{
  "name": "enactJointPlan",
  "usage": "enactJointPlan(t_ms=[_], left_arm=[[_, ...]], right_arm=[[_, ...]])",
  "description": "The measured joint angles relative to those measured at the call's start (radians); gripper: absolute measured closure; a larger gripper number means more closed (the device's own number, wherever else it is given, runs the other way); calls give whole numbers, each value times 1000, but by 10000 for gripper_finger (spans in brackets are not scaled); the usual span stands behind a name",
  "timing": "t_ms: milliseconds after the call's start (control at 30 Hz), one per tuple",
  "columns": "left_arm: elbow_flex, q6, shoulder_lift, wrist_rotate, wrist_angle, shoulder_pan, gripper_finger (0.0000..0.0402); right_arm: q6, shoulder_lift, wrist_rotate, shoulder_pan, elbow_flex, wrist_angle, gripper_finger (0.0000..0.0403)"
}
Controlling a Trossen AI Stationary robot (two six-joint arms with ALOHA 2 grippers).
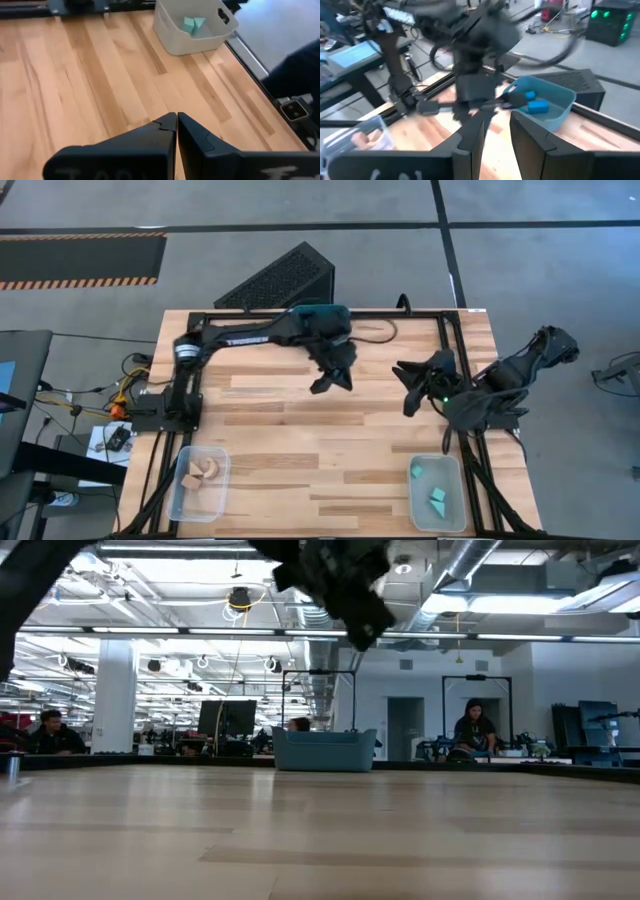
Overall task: Sort & place blocks by color
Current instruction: Return to Home Position
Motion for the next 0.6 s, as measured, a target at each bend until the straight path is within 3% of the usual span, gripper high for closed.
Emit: enactJointPlan(t_ms=[200, 333, 467, 600], left_arm=[[-492, -221, -246, -36, 496, 12, 401], [-753, -389, -413, -97, 760, 31, 401], [-942, -497, -583, -194, 957, 49, 401], [-1096, -528, -739, -227, 1116, 75, 401]], right_arm=[[-27, 3, 18, -40, 0, -9, 285], [-81, 6, 17, -83, 0, -9, 285], [-145, 7, -3, -137, -11, 27, 285], [-300, 8, -104, -204, -45, 242, 285]])
